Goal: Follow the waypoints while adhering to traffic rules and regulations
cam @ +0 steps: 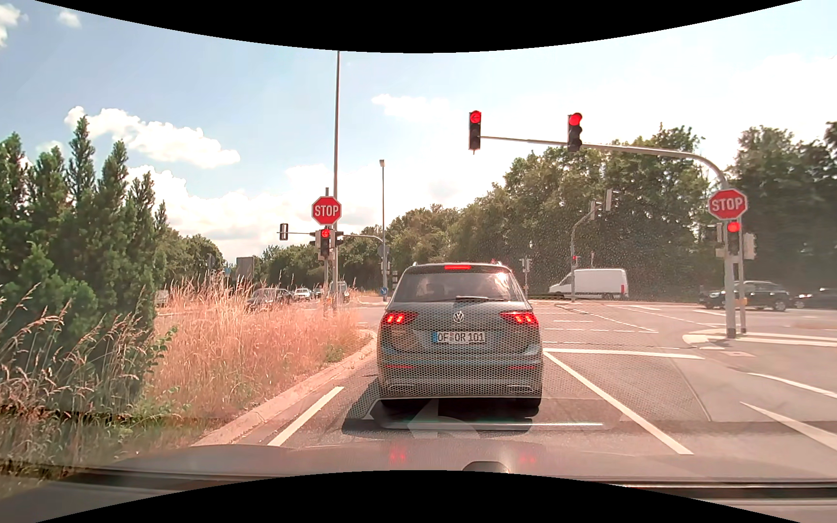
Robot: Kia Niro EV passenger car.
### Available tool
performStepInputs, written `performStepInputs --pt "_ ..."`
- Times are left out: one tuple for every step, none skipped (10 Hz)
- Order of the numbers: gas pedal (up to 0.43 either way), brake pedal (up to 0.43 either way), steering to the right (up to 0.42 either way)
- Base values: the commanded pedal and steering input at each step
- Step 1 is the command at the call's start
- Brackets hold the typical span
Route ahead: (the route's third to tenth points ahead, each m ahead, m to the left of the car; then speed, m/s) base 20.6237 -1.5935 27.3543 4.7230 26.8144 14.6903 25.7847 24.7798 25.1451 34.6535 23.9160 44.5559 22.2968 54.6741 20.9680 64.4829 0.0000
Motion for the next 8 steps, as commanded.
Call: performStepInputs --pt "0.000 0.238 0.008" --pt "0.000 0.238 0.008" --pt "0.000 0.238 0.008" --pt "0.000 0.238 0.008" --pt "0.000 0.238 0.008" --pt "0.000 0.238 0.008" --pt "0.000 0.238 0.008" --pt "0.000 0.238 0.008"
